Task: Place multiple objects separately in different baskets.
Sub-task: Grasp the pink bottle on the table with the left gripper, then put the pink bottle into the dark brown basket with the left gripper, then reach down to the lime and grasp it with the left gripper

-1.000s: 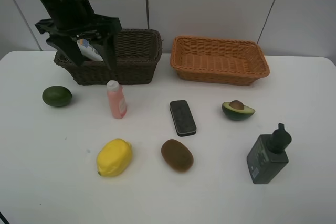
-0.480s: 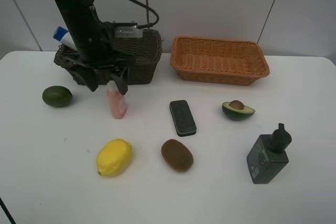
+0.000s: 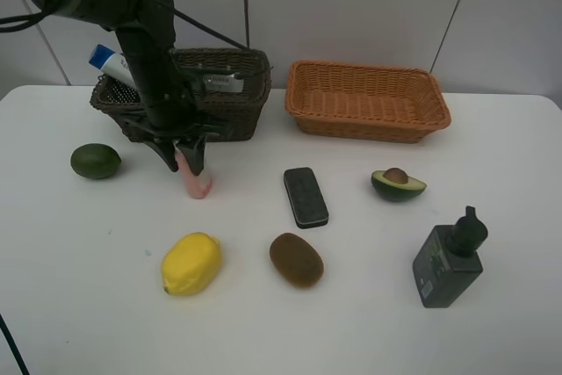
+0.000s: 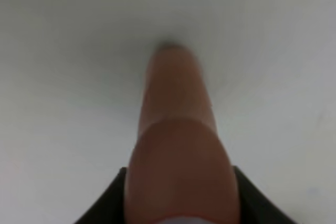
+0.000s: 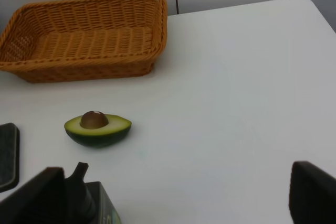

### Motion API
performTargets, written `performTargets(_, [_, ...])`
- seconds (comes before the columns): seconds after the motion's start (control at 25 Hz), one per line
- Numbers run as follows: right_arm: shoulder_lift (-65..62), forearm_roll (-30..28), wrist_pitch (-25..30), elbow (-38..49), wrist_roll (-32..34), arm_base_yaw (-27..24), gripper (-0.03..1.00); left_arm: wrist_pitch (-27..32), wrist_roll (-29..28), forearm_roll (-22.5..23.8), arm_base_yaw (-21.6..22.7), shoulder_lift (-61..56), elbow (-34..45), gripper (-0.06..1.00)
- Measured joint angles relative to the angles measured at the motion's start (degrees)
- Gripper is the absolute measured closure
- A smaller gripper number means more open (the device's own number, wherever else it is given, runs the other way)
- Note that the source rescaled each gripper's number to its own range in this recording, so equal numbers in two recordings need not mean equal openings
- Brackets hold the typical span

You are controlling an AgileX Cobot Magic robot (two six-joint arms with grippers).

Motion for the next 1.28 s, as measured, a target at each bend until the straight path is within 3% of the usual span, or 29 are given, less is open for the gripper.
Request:
performTargets(0.24, [0.0,0.0,0.0,0.0,0.0,0.0,-0.03,3.9,0.0,2.7,0.0,0.0,-2.1,0.93])
performTargets(0.48, [0.0,0.0,0.0,0.0,0.0,0.0,-0.03,11.3,0.9,-0.4,0.1,-1.8,-16.1,0.93])
performTargets(0.8, [0.0,0.0,0.0,0.0,0.0,0.0,-0.03,12.3,-0.1,-1.0,4.3,4.5,-36.4,0.93])
performTargets(1.04, [0.0,0.0,0.0,0.0,0.0,0.0,-0.03,11.3,0.9,4.2,5.9,10.0,-39.8,0.92])
performTargets(1.08, [0.0,0.0,0.0,0.0,0.0,0.0,-0.03,11.1,1.3,4.3,5.9,10.2,-39.8,0.85])
performTargets(1.2, [0.0,0.0,0.0,0.0,0.0,0.0,-0.03,10.6,1.8,4.3,5.9,10.3,-40.1,0.20])
performTargets(1.28, [0.0,0.0,0.0,0.0,0.0,0.0,-0.03,10.7,1.8,4.3,5.9,10.3,-40.1,0.03])
